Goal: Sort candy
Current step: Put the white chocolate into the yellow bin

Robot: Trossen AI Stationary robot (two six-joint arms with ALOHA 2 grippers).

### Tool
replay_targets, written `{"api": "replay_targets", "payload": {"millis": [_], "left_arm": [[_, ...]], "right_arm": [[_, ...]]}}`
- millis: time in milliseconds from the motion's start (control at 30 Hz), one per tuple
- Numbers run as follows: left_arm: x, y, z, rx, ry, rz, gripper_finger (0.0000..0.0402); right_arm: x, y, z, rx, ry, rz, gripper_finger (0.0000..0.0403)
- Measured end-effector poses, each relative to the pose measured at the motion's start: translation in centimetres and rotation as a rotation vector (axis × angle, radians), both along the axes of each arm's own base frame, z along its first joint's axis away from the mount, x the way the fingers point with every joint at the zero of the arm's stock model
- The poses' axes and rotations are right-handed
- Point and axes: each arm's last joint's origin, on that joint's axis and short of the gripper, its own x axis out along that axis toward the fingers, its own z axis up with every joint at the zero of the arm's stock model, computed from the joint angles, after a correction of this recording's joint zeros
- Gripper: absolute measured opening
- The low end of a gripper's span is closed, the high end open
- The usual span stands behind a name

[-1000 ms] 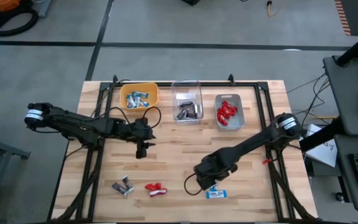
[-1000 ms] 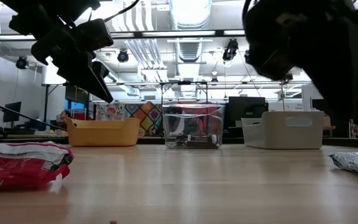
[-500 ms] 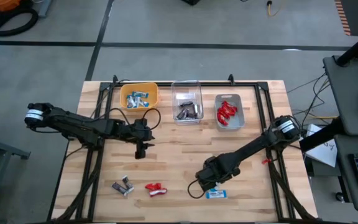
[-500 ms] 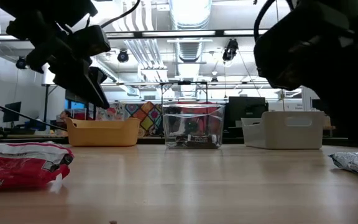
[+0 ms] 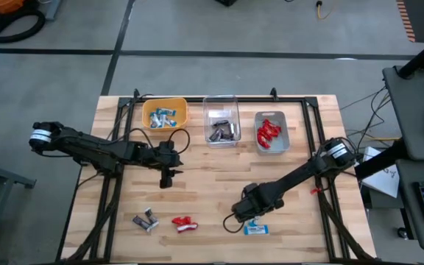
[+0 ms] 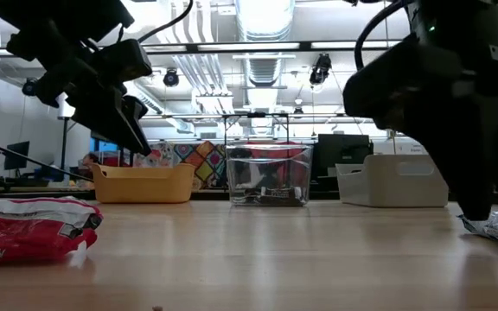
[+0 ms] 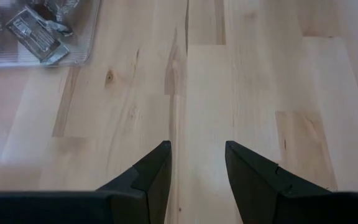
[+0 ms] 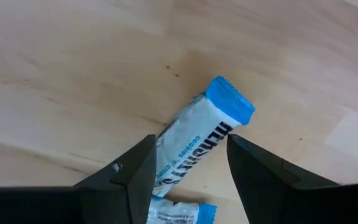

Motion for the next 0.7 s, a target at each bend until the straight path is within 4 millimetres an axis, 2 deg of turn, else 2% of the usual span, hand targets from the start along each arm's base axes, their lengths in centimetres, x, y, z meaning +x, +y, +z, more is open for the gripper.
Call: {"api": "replay_targets", "payload": {"millis": [433, 700], "left_arm": [[0.0, 0.0, 0.0, 0.002, -0.002, -0.002, 0.0134], [0.1, 0.0, 0.1, 0.001, -0.02, -0.002, 0.0134]], "right_arm": [[-0.4, 0.1, -1.0, -0.015, 0.03, -0.063, 0.0183], [-0.5, -0.1, -1.9, -0.057, -0.037, -0.067, 0.0133]]}}
